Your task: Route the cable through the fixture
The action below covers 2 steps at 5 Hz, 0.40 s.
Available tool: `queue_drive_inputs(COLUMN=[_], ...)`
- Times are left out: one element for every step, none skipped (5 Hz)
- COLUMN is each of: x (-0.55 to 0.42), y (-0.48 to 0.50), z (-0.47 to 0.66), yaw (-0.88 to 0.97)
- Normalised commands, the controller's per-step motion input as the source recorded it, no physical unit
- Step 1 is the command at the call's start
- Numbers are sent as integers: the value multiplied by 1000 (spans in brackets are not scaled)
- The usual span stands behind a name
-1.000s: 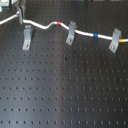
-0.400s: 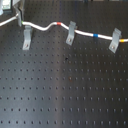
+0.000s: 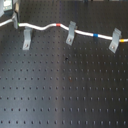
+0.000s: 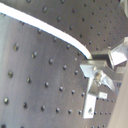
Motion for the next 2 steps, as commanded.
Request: queue_drive_inputs(x=[137, -174], y=[460, -157], z=[-2, 345], yaw=[-160, -426])
